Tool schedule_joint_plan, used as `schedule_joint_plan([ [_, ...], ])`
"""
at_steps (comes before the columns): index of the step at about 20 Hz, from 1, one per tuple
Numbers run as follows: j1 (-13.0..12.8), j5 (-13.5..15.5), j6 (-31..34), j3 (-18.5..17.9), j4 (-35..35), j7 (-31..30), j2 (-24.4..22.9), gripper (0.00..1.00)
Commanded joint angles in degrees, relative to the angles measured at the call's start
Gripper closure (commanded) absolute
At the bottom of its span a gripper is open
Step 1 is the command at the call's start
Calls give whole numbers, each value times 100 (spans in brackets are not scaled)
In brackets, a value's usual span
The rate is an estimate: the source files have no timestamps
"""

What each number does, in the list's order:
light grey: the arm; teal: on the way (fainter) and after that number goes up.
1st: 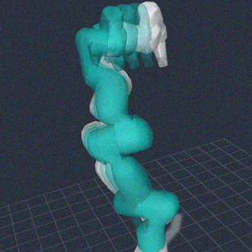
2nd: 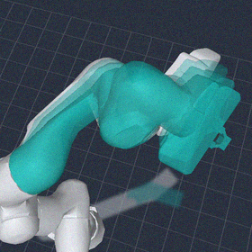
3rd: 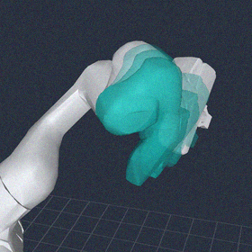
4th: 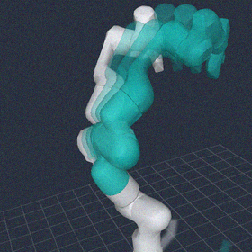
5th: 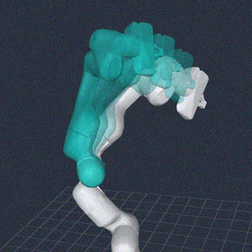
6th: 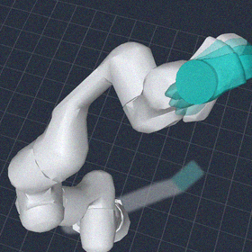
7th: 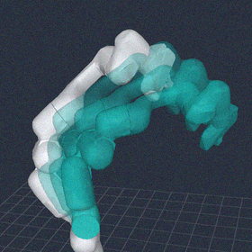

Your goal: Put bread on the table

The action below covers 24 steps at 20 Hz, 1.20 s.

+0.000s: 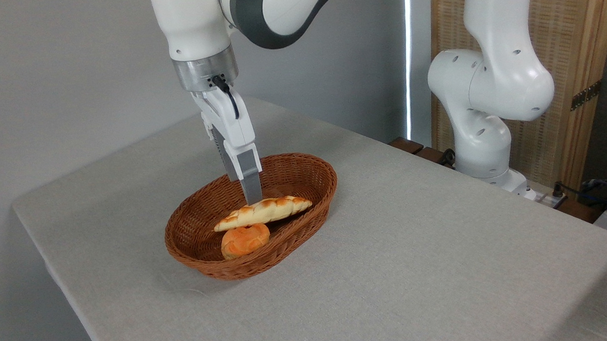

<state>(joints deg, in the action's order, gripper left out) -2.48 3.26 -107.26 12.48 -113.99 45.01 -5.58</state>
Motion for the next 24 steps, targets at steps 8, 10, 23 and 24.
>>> schedule_joint_plan([
  [8, 37, -581, -700, 246, -563, 236, -75, 0],
  [10, 37, -589, -709, 255, -572, 236, -48, 0],
  [23, 10, -598, -709, 431, -722, 228, 48, 0],
  [24, 10, -607, -709, 431, -722, 228, 66, 0],
])
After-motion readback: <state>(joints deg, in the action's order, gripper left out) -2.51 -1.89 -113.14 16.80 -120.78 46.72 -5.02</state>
